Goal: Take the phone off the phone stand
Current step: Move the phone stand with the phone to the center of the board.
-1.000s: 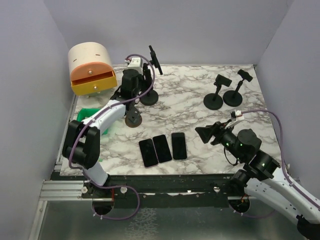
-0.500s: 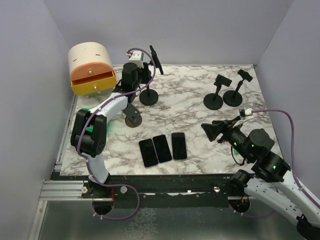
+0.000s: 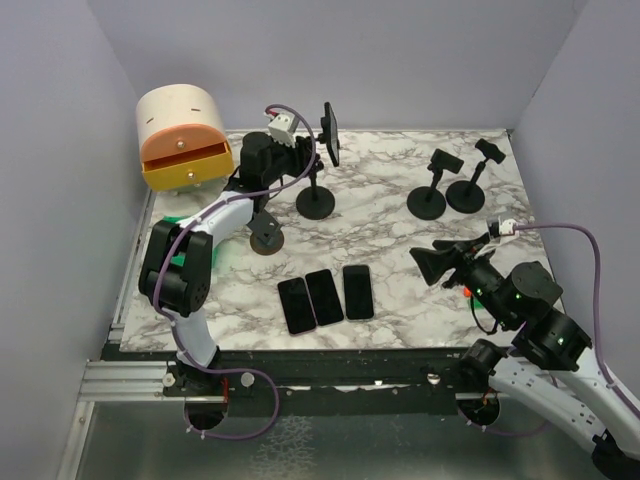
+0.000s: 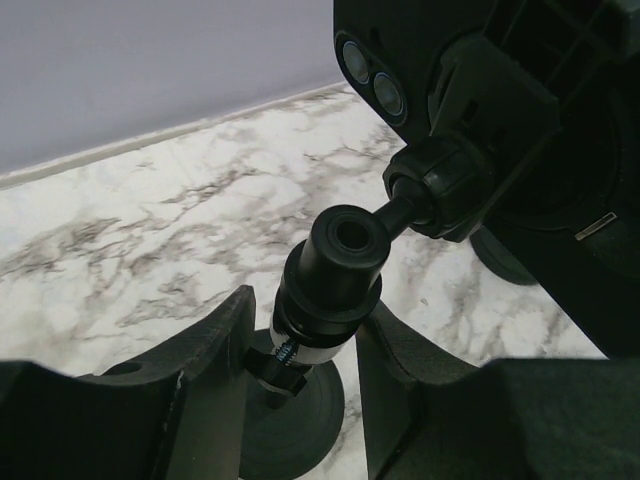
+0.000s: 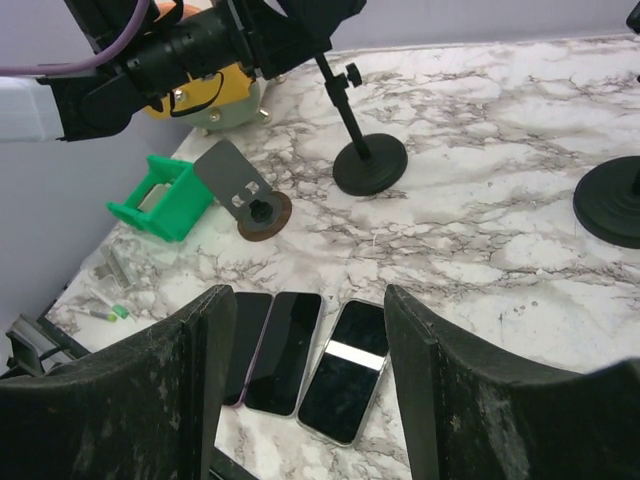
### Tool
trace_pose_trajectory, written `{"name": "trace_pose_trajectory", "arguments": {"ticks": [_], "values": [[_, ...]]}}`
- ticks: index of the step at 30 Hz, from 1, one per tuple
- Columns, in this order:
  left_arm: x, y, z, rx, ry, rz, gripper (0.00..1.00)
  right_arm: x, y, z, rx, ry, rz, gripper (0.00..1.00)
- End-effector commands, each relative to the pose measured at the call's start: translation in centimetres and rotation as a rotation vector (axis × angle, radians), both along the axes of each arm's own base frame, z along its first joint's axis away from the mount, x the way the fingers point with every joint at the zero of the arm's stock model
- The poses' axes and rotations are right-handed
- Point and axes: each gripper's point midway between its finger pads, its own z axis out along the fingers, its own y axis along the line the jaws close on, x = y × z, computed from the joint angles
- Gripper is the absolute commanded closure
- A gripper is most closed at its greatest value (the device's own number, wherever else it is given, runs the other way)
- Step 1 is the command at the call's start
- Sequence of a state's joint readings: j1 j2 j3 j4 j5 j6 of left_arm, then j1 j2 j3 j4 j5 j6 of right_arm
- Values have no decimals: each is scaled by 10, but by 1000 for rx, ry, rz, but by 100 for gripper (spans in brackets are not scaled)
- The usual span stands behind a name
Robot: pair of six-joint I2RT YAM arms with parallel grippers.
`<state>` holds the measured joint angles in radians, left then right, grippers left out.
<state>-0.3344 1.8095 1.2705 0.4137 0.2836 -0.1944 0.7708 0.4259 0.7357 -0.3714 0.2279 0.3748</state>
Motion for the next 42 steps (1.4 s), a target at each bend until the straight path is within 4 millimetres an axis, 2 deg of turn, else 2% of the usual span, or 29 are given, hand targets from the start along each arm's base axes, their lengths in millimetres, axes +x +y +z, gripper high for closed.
{"name": "trace_pose_trajectory", "arguments": {"ticks": [1, 6, 11, 14, 19, 22, 26, 29, 32, 37, 40, 41, 42], "values": [[-57, -45, 94, -124, -236, -348, 100, -6, -3, 4, -22, -18, 18, 35], [-94, -72, 87, -107, -239, -575, 100, -11, 6, -1, -14, -15, 73, 35], [-115, -88, 80, -100, -236, -723, 100, -13, 11, -4, -10, -11, 102, 35], [-121, -97, 75, -96, -234, -782, 100, -12, 13, -12, -23, -7, 111, 35], [-120, -105, 58, -97, -202, -832, 100, -5, 17, -19, -22, -15, 99, 34], [-122, -107, 47, -97, -183, -849, 100, 5, 16, -19, 13, -32, 48, 29], [-127, -108, 35, -80, -184, -847, 100, 15, 22, -4, 18, -61, 35, 19], [-123, -107, 30, -73, -180, -821, 100, 25, 31, 1, -28, -29, 36, 15], [-123, -109, 26, -78, -165, -816, 100, 34, 39, 8, -39, -25, 39, 15], [-127, -113, 19, -77, -149, -824, 100, 58, 25, 28, -14, -36, -125, 18], [-129, -112, 16, -78, -138, -821, 100, 74, 25, 38, -36, -22, -191, 19], [-130, -112, 16, -77, -137, -817, 94, 77, 29, 44, -27, -34, -182, 19], [-130, -111, 15, -77, -136, -812, 84, 79, 32, 50, -14, -44, -177, 19]]}}
